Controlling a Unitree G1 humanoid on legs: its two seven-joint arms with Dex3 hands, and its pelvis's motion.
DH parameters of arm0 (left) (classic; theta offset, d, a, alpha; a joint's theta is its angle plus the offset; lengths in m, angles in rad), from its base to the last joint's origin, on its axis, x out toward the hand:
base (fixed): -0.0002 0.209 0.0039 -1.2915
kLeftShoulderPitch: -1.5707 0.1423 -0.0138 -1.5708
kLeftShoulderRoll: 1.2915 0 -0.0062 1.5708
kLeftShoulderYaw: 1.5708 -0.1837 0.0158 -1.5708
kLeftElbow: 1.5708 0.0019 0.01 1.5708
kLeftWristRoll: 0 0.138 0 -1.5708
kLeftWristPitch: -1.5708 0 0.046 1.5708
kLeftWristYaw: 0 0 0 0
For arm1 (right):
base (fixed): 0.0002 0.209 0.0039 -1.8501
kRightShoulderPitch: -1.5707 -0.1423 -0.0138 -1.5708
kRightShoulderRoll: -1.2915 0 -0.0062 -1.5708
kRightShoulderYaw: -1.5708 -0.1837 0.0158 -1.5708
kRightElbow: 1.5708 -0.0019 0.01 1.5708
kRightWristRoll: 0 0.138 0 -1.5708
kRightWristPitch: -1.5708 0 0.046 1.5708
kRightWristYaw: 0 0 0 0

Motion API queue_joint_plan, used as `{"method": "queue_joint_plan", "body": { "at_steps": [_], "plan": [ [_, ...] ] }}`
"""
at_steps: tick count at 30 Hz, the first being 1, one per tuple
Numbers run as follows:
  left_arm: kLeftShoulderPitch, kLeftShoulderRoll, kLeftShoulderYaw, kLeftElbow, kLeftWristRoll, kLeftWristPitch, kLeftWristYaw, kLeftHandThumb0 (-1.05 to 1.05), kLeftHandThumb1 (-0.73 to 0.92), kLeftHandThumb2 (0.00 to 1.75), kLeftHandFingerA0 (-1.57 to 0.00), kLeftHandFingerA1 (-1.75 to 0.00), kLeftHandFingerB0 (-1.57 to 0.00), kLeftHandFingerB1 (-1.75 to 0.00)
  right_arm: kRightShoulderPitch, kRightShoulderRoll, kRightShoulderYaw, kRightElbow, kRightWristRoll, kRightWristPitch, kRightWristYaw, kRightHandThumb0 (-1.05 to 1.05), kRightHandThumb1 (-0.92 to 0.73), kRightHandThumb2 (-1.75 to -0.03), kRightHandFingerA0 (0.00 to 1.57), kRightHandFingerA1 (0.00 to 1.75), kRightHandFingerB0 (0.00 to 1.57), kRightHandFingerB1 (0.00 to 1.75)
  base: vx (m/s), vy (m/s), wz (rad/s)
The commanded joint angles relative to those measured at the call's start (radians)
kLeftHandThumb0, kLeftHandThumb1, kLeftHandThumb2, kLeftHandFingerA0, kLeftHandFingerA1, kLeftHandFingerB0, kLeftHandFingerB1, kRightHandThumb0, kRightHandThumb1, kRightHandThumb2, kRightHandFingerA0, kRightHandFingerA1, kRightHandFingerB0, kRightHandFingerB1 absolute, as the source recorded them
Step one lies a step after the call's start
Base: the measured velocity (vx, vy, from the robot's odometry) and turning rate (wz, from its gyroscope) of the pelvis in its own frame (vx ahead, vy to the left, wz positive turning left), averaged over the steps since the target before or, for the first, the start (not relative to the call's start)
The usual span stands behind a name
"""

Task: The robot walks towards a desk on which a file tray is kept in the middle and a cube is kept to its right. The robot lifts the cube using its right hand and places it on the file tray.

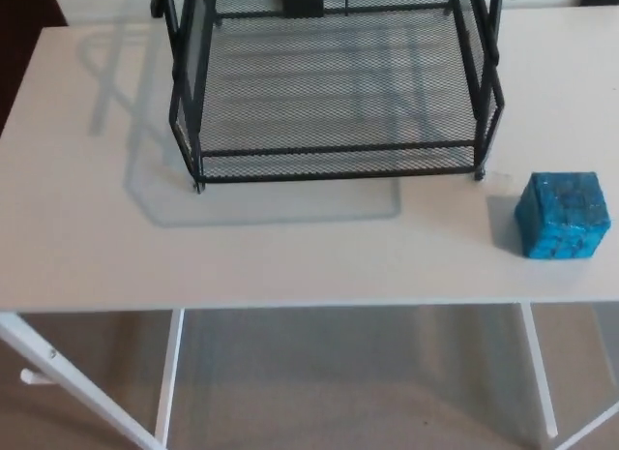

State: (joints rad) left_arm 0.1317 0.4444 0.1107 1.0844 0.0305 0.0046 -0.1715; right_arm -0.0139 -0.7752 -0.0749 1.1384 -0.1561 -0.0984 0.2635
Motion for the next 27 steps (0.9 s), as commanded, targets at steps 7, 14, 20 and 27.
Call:
{"method": "queue_joint_plan", "body": {
  "at_steps": [7, 14, 20, 27],
  "plan": [
    [0.016, 0.011, 0.041, -0.004, -0.02, -0.011, -0.001, -0.66, 0.79, 0.64, -0.23, -0.45, -0.22, -0.31, 0.005, -0.006, 0.017, -0.047, 0.011, 0.041, 0.026, -0.64, -0.57, -0.9, 0.21, 0.5, 0.0, 0.29, 0.17, 0.176, -0.07],
    [0.055, -0.002, 0.045, -0.021, -0.012, -0.024, 0.005, -0.65, 0.8, 0.64, -0.25, -0.44, -0.23, -0.31, 0.002, -0.014, 0.034, -0.055, -0.005, 0.036, 0.015, -0.55, -0.73, -0.65, 0.29, 0.36, 0.07, 0.2, 0.03, 0.055, 0.05],
    [0.062, -0.004, 0.058, -0.011, -0.019, -0.035, 0.003, -0.64, 0.79, 0.64, -0.24, -0.46, -0.23, -0.34, -0.031, -0.02, 0.05, -0.061, -0.019, 0.035, 0.011, -0.58, -0.75, -0.62, 0.3, 0.35, 0.03, 0.25, -0.01, -0.009, 0.0],
    [0.121, 0.001, 0.073, -0.068, -0.023, -0.035, -0.004, -0.63, 0.8, 0.64, -0.29, -0.45, -0.21, -0.31, 0.015, -0.032, 0.082, -0.076, -0.049, -0.004, -0.038, -0.54, -0.76, -0.66, 0.44, 0.47, 0.03, 0.19, 0.0, 0.0, 0.0]
  ]
}}
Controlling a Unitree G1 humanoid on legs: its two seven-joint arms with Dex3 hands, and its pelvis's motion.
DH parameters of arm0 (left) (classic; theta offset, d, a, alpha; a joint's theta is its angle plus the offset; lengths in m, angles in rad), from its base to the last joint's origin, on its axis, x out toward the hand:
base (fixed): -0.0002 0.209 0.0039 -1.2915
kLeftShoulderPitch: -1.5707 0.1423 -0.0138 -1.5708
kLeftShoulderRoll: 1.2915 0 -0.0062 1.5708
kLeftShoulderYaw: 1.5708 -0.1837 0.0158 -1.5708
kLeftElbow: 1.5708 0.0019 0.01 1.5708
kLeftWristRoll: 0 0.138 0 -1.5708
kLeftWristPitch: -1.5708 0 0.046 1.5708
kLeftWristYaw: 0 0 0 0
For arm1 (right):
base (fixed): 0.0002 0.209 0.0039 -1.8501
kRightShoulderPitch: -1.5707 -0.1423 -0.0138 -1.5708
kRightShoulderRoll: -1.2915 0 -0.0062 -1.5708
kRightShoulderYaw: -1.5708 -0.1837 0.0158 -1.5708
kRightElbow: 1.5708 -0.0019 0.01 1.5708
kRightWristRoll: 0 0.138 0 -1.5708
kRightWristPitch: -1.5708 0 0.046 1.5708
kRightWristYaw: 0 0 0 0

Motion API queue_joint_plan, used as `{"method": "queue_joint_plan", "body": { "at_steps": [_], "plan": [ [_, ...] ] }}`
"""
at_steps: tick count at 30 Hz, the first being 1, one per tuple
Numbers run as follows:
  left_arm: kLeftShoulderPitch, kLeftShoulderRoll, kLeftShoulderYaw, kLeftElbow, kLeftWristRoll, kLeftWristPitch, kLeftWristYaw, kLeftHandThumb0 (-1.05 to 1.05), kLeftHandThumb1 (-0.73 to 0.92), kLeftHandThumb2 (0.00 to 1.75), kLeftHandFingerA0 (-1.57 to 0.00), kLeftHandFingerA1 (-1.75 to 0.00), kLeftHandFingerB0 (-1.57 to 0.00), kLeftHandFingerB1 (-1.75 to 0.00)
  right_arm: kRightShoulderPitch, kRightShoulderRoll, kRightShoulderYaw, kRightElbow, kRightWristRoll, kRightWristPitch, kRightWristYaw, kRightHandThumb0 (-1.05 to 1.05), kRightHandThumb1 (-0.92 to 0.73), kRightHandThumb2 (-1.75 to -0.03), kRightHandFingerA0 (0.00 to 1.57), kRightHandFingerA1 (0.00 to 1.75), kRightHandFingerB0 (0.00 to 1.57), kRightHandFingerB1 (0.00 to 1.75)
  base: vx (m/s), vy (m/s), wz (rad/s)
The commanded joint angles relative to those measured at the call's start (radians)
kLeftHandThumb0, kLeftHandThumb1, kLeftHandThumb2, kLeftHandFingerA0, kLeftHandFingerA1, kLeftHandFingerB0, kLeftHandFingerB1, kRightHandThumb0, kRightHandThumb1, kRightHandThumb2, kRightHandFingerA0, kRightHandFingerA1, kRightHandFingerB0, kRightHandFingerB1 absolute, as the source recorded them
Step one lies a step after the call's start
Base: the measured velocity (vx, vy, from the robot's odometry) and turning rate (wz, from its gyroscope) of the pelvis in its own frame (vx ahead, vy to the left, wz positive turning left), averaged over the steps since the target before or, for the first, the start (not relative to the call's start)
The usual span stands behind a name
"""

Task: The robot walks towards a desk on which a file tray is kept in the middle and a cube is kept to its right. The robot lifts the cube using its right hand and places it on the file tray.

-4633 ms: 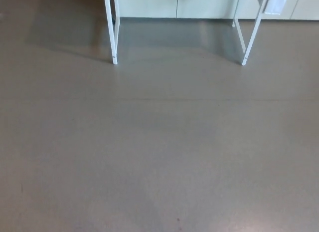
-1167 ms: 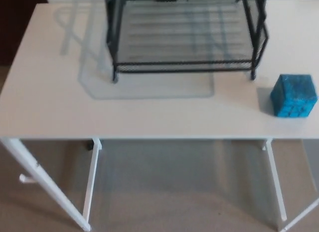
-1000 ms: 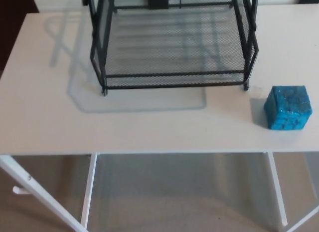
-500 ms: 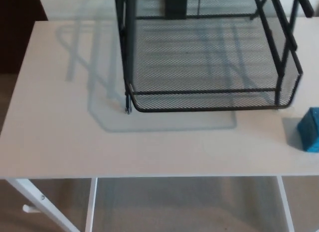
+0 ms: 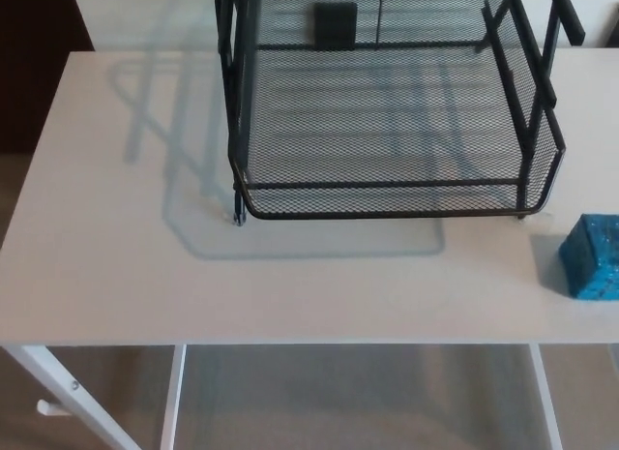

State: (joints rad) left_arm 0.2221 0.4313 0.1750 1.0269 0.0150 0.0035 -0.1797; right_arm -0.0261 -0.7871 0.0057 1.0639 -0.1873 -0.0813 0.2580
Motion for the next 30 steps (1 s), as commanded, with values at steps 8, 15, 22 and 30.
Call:
{"method": "queue_joint_plan", "body": {
  "at_steps": [8, 15, 22, 30],
  "plan": [
    [0.031, 0.059, 0.114, -0.059, -0.083, -0.035, -0.037, -0.73, 0.67, 1.0, -0.23, -0.56, -0.13, -0.45, 0.027, 0.03, -0.484, -0.098, 0.406, 0.068, -0.056, -0.51, -0.55, -0.81, 0.62, 0.7, 0.02, 0.25, 0.0, 0.0, 0.0],
    [-0.04, 0.034, 0.152, -0.007, -0.11, -0.064, -0.057, -0.73, 0.84, 0.65, -0.25, -0.45, -0.15, -0.29, -0.149, -0.054, -0.602, -0.375, 0.373, 0.0, -0.096, -0.74, -0.49, -0.85, 0.08, 0.41, 0.0, 0.25, 0.0, 0.0, 0.0],
    [-0.044, 0.02, 0.121, 0.004, -0.07, -0.052, -0.038, -0.75, 0.66, 1.0, -0.19, -0.55, -0.08, -0.43, -0.327, -0.145, -0.471, -0.801, 0.239, 0.088, 0.022, -0.77, -0.51, -0.89, 0.03, 0.29, 0.0, 0.25, 0.0, 0.0, 0.0],
    [-0.031, 0.015, 0.114, 0.005, -0.067, -0.067, -0.059, -0.73, 0.68, 1.0, -0.19, -0.54, -0.1, -0.43, -0.327, -0.175, -0.239, -0.958, 0.095, 0.134, 0.221, -0.75, -0.43, -0.76, 0.0, 0.07, 0.0, 0.03, 0.0, 0.0, 0.0]
  ]
}}
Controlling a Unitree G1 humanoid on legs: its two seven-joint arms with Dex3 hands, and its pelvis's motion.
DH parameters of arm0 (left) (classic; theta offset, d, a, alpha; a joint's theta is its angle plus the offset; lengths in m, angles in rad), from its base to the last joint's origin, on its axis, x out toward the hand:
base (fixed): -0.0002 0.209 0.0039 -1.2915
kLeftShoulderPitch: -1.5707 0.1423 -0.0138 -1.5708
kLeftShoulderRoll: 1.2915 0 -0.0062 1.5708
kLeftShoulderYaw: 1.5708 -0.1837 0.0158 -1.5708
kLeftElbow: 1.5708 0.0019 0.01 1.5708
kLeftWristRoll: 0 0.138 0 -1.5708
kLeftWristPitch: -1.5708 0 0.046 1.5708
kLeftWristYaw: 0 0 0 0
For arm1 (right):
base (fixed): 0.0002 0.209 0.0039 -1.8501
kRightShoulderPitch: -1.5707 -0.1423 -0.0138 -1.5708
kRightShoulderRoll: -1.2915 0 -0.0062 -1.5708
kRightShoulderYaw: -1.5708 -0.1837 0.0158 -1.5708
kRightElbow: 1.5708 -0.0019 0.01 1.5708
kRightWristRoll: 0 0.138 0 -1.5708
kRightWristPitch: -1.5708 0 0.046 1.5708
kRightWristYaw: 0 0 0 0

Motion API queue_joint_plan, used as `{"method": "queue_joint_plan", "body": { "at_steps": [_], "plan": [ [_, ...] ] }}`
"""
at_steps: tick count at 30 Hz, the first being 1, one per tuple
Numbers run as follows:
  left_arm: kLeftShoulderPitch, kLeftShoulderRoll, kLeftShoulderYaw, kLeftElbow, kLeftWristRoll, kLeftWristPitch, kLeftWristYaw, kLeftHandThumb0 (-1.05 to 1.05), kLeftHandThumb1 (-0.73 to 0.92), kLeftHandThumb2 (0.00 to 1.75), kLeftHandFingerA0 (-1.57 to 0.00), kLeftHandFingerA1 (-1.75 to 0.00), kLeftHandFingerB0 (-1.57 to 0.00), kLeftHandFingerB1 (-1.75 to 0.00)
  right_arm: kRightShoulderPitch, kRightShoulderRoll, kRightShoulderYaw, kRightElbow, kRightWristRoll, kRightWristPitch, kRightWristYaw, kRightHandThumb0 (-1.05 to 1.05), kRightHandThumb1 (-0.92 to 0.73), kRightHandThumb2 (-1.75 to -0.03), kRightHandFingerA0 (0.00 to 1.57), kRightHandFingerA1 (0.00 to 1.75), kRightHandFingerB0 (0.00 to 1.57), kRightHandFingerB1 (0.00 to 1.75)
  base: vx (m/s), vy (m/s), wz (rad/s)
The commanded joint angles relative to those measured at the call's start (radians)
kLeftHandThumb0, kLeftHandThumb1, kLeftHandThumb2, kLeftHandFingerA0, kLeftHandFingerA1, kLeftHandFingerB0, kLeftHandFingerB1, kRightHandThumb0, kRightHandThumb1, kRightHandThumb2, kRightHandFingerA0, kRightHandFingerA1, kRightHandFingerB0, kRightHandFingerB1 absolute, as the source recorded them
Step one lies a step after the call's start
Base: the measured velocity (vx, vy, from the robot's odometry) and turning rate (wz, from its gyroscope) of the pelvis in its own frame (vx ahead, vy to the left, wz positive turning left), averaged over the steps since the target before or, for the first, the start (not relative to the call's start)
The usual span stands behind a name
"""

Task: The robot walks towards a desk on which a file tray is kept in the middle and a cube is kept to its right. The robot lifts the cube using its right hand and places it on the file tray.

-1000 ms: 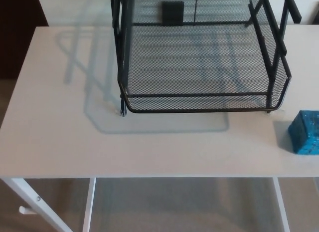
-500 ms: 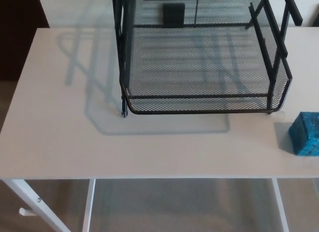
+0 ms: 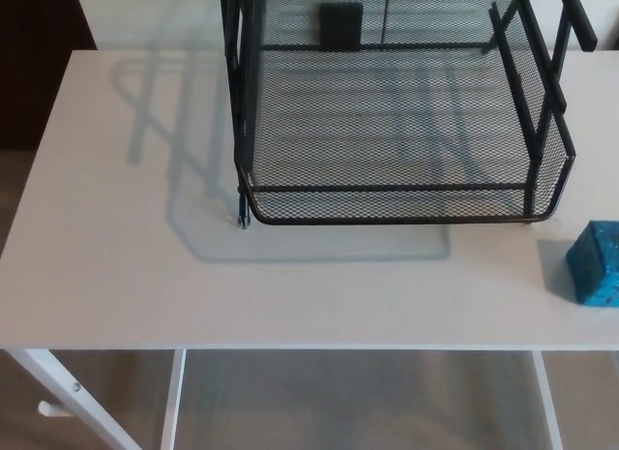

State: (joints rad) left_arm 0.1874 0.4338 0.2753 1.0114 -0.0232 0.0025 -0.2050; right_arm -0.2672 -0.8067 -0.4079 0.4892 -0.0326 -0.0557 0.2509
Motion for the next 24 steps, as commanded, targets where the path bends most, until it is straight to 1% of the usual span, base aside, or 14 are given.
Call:
{"method": "queue_joint_plan", "body": {
  "at_steps": [1, 2, 4, 6, 7, 9, 12, 13, 14, 19, 20, 21, 23, 24],
  "plan": [
    [-0.001, 0.011, 0.007, 0.027, -0.02, -0.061, -0.019, -0.71, 0.85, 0.66, -0.24, -0.45, -0.18, -0.3, -0.081, -0.138, 0.233, -0.348, -0.087, 0.078, 0.261, -0.77, -0.44, -0.76, 0.0, 0.05, 0.0, 0.03, 0.0, 0.0, 0.0],
    [-0.007, 0.014, 0.003, 0.038, -0.013, -0.058, -0.015, -0.73, 0.68, 1.0, -0.18, -0.54, -0.06, -0.41, -0.066, -0.106, 0.288, -0.337, -0.115, 0.053, 0.272, -0.77, -0.44, -0.77, 0.0, 0.07, 0.05, 0.03, 0.0, 0.0, 0.0],
    [0.0, 0.023, 0.0, 0.035, -0.012, -0.066, -0.034, -0.73, 0.69, 1.01, -0.16, -0.55, -0.05, -0.41, -0.038, -0.111, 0.328, -0.363, -0.131, 0.065, 0.283, -0.77, -0.43, -0.77, 0.0, 0.08, 0.02, 0.04, 0.0, 0.0, 0.0],
    [-0.015, 0.03, -0.008, 0.033, -0.004, -0.035, -0.027, -0.72, 0.69, 1.0, -0.17, -0.53, -0.07, -0.41, -0.029, -0.126, 0.41, -0.376, -0.192, 0.085, 0.319, -0.85, -0.48, -0.81, 0.0, 0.03, 0.0, 0.0, 0.0, 0.0, 0.0],
    [-0.012, 0.032, -0.013, 0.026, 0.0, -0.04, -0.028, -0.7, 0.85, 0.65, -0.23, -0.46, -0.16, -0.3, -0.028, -0.121, 0.435, -0.371, -0.199, 0.081, 0.323, -0.84, -0.47, -0.81, 0.0, 0.05, 0.0, 0.01, 0.0, 0.0, 0.0],
    [-0.021, 0.04, -0.016, 0.023, 0.003, -0.039, -0.032, -0.73, 0.67, 1.0, -0.18, -0.55, -0.07, -0.43, -0.023, -0.117, 0.487, -0.376, -0.233, 0.077, 0.326, -0.8, -0.46, -0.78, 0.0, 0.05, 0.06, 0.05, 0.0, 0.0, 0.0],
    [-0.017, 0.043, -0.02, 0.016, 0.002, -0.038, -0.038, -0.73, 0.67, 0.99, -0.16, -0.54, -0.08, -0.42, -0.034, -0.099, 0.562, -0.344, -0.266, 0.056, 0.322, -0.77, -0.43, -0.77, 0.0, 0.08, 0.09, 0.1, 0.0, 0.0, 0.0],
    [-0.02, 0.05, -0.022, 0.015, 0.002, -0.041, -0.045, -0.71, 0.82, 0.65, -0.19, -0.47, -0.15, -0.3, -0.031, -0.092, 0.58, -0.342, -0.275, 0.069, 0.316, -0.75, -0.42, -0.77, 0.0, 0.09, 0.08, 0.13, 0.0, 0.0, 0.0],
    [-0.023, 0.054, -0.021, 0.014, -0.001, -0.038, -0.052, -0.73, 0.67, 0.97, -0.14, -0.53, -0.09, -0.43, -0.04, -0.087, 0.604, -0.321, -0.287, 0.068, 0.315, -0.72, -0.41, -0.76, 0.0, 0.11, 0.06, 0.14, 0.0, 0.0, 0.0],
    [-0.032, 0.061, -0.035, 0.018, 0.005, -0.031, -0.045, -0.7, 0.83, 0.65, -0.22, -0.44, -0.15, -0.28, -0.116, -0.051, 0.671, -0.235, -0.301, 0.096, 0.303, -0.58, -0.36, -0.77, 0.0, 0.25, 0.02, 0.3, 0.0, 0.0, 0.0],
    [-0.023, 0.06, -0.032, 0.001, -0.003, -0.024, -0.05, -0.71, 0.68, 0.98, -0.16, -0.52, -0.09, -0.42, -0.139, -0.038, 0.686, -0.211, -0.307, 0.09, 0.3, -0.58, -0.36, -0.77, 0.0, 0.25, 0.0, 0.31, 0.0, 0.0, 0.0],
    [-0.022, 0.061, -0.032, -0.001, -0.004, -0.024, -0.052, -0.7, 0.85, 0.65, -0.21, -0.44, -0.17, -0.29, -0.151, -0.031, 0.696, -0.193, -0.309, 0.078, 0.299, -0.55, -0.51, -0.59, 0.04, 0.23, 0.11, 0.24, 0.0, 0.0, 0.0],
    [-0.018, 0.064, -0.034, -0.005, -0.002, -0.026, -0.055, -0.72, 0.68, 0.99, -0.18, -0.53, -0.09, -0.43, -0.167, -0.02, 0.712, -0.17, -0.317, 0.067, 0.296, -0.55, -0.54, -0.56, 0.01, 0.32, 0.1, 0.27, 0.0, 0.0, 0.0],
    [-0.025, 0.064, -0.033, 0.013, -0.005, -0.039, -0.062, -0.71, 0.85, 0.66, -0.21, -0.46, -0.17, -0.29, -0.178, -0.008, 0.723, -0.157, -0.323, 0.069, 0.296, -0.51, -0.53, -0.59, 0.04, 0.25, 0.12, 0.26, 0.0, 0.0, 0.0]
  ]
}}
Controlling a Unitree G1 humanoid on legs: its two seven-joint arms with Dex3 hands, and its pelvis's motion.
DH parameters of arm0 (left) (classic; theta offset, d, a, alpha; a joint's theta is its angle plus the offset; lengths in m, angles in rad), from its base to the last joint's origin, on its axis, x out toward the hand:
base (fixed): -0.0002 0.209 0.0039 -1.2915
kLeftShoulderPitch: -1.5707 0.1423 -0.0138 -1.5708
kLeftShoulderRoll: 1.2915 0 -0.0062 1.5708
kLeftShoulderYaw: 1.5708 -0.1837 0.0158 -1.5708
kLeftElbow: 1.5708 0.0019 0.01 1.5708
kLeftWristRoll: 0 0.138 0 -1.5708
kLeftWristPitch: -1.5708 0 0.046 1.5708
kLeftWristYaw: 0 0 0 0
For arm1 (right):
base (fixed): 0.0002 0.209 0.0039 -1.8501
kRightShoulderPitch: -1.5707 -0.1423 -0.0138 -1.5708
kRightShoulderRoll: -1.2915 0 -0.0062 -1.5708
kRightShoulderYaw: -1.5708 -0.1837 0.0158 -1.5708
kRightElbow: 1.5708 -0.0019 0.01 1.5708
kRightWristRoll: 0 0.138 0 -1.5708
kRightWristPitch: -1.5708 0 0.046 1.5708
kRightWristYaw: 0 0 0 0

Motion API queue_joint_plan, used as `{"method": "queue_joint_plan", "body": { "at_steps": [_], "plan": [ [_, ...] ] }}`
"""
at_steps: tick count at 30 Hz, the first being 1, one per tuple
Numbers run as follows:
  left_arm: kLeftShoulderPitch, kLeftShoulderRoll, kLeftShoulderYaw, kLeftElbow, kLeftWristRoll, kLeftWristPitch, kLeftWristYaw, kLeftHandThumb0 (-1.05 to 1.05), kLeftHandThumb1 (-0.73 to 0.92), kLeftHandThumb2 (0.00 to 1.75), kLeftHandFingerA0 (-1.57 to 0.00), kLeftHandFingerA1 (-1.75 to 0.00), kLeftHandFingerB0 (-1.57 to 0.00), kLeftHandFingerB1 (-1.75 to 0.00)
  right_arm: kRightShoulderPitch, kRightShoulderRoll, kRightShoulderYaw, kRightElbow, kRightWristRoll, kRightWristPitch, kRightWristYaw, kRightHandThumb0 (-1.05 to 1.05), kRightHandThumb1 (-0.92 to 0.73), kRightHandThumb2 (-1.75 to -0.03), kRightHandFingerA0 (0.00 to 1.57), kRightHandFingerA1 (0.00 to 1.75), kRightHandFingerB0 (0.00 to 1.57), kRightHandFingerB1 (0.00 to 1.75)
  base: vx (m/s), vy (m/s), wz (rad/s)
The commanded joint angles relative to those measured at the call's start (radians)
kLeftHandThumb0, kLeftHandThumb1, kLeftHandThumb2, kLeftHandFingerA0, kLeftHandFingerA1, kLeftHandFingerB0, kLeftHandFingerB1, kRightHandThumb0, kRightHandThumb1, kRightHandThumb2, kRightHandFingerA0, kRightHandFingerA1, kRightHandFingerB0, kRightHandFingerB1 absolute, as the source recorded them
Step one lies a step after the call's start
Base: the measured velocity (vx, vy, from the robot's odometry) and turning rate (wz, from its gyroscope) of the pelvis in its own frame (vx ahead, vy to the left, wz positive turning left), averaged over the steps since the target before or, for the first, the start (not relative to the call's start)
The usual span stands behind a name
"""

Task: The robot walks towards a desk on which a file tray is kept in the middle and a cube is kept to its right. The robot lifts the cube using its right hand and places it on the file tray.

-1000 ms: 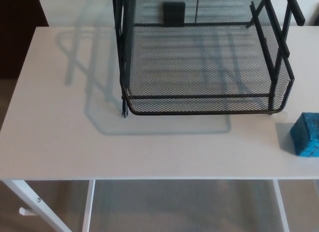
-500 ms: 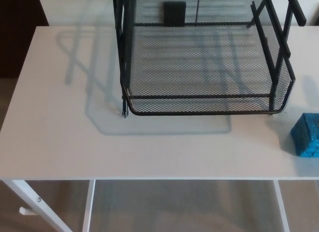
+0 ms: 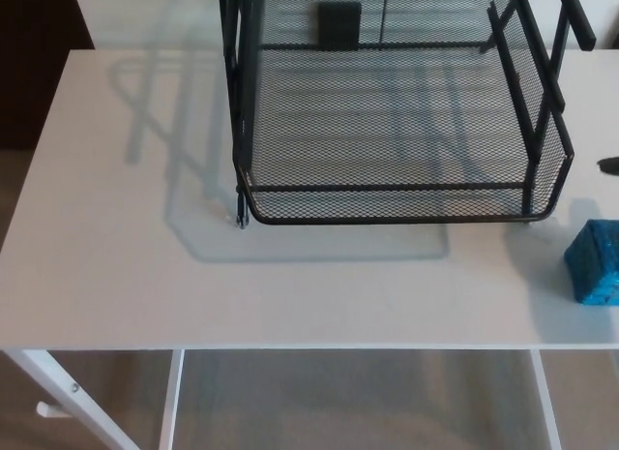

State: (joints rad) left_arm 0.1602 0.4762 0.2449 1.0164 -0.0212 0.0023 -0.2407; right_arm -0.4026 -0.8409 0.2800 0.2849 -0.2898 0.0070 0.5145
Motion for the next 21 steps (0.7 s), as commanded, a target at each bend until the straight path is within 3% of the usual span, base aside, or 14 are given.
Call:
{"method": "queue_joint_plan", "body": {
  "at_steps": [1, 5, 6, 7, 8, 9, 10, 11, 12, 13, 15, 16, 17, 21],
  "plan": [
    [-0.005, 0.023, -0.005, 0.012, -0.004, -0.034, -0.028, -0.73, 0.68, 0.99, -0.16, -0.53, -0.07, -0.42, -0.043, 0.03, 0.035, 0.053, -0.068, 0.0, 0.027, -0.5, -0.53, -0.59, 0.05, 0.26, 0.13, 0.26, 0.0, 0.0, 0.0],
    [-0.001, 0.024, -0.012, 0.009, 0.0, -0.052, -0.038, -0.74, 0.68, 0.99, -0.16, -0.53, -0.06, -0.42, -0.057, 0.064, 0.033, 0.083, -0.069, 0.02, 0.024, -0.48, -0.56, -0.57, 0.01, 0.31, 0.13, 0.27, 0.0, 0.0, 0.0],
    [0.0, 0.023, -0.014, 0.006, 0.001, -0.049, -0.037, -0.73, 0.69, 1.01, -0.17, -0.53, -0.06, -0.41, -0.054, 0.068, 0.032, 0.09, -0.072, 0.016, 0.017, -0.53, -0.5, -0.69, 0.05, 0.26, 0.12, 0.31, 0.0, 0.0, 0.0],
    [0.008, 0.021, -0.017, -0.011, 0.001, -0.038, -0.034, -0.71, 0.84, 0.66, -0.23, -0.42, -0.14, -0.29, -0.057, 0.085, 0.031, 0.119, -0.08, 0.001, -0.007, -0.49, -0.55, -0.57, 0.03, 0.32, 0.15, 0.28, 0.0, 0.0, 0.0],
    [0.006, 0.021, -0.017, -0.006, 0.0, -0.038, -0.033, -0.7, 0.83, 0.65, -0.23, -0.42, -0.14, -0.28, -0.063, 0.094, 0.032, 0.131, -0.084, -0.001, -0.014, -0.48, -0.54, -0.59, 0.06, 0.26, 0.15, 0.28, 0.0, 0.0, 0.0],
    [-0.002, 0.023, -0.017, 0.01, 0.0, -0.039, -0.033, -0.7, 0.83, 0.65, -0.23, -0.42, -0.14, -0.28, -0.067, 0.101, 0.031, 0.14, -0.089, -0.002, -0.015, -0.48, -0.54, -0.59, 0.06, 0.26, 0.15, 0.28, 0.0, 0.0, 0.0],
    [-0.008, 0.023, -0.023, 0.02, 0.006, -0.048, -0.033, -0.72, 0.69, 0.99, -0.18, -0.52, -0.08, -0.42, -0.058, 0.095, 0.031, 0.133, -0.107, -0.009, -0.031, -0.51, -0.54, -0.59, 0.07, 0.28, 0.16, 0.28, 0.0, 0.0, 0.0],
    [-0.018, 0.021, -0.017, 0.041, -0.002, -0.044, -0.033, -0.7, 0.82, 0.65, -0.21, -0.42, -0.16, -0.28, -0.068, 0.103, 0.04, 0.156, -0.12, -0.024, -0.037, -0.52, -0.55, -0.59, 0.07, 0.3, 0.15, 0.27, 0.0, 0.0, 0.0],
    [-0.018, 0.021, -0.019, 0.045, 0.0, -0.051, -0.027, -0.73, 0.67, 0.96, -0.18, -0.51, -0.12, -0.42, -0.069, 0.108, 0.043, 0.162, -0.128, -0.027, -0.043, -0.52, -0.54, -0.58, 0.07, 0.31, 0.15, 0.27, 0.0, 0.0, 0.0],
    [-0.015, 0.023, -0.02, 0.035, 0.0, -0.047, -0.028, -0.7, 0.85, 0.65, -0.22, -0.43, -0.16, -0.29, -0.068, 0.11, 0.042, 0.163, -0.127, -0.025, -0.042, -0.51, -0.54, -0.58, 0.07, 0.29, 0.15, 0.27, 0.0, 0.0, 0.0],
    [-0.007, 0.024, -0.02, 0.015, -0.004, -0.044, -0.036, -0.68, 0.84, 0.63, -0.23, -0.46, -0.14, -0.29, -0.058, 0.108, 0.052, 0.157, -0.149, -0.025, -0.047, -0.5, -0.53, -0.59, 0.07, 0.28, 0.14, 0.27, 0.0, 0.0, 0.0],
    [-0.003, 0.023, -0.018, 0.008, -0.008, -0.046, -0.042, -0.68, 0.84, 0.63, -0.23, -0.46, -0.14, -0.29, -0.058, 0.106, 0.056, 0.159, -0.155, -0.027, -0.043, -0.5, -0.53, -0.59, 0.07, 0.28, 0.14, 0.27, 0.0, 0.0, 0.0],
    [-0.003, 0.023, -0.02, 0.008, -0.007, -0.043, -0.046, -0.7, 0.68, 0.99, -0.19, -0.54, -0.06, -0.43, -0.056, 0.106, 0.068, 0.16, -0.173, -0.016, -0.044, -0.5, -0.53, -0.59, 0.07, 0.27, 0.14, 0.27, 0.0, 0.0, 0.0],
    [-0.01, 0.026, -0.041, 0.025, 0.017, -0.058, -0.028, -0.69, 0.69, 0.99, -0.23, -0.54, -0.1, -0.43, -0.046, 0.087, 0.127, 0.151, -0.252, 0.033, -0.026, -0.52, -0.54, -0.57, 0.01, 0.33, 0.11, 0.28, 0.0, 0.0, 0.0]
  ]
}}
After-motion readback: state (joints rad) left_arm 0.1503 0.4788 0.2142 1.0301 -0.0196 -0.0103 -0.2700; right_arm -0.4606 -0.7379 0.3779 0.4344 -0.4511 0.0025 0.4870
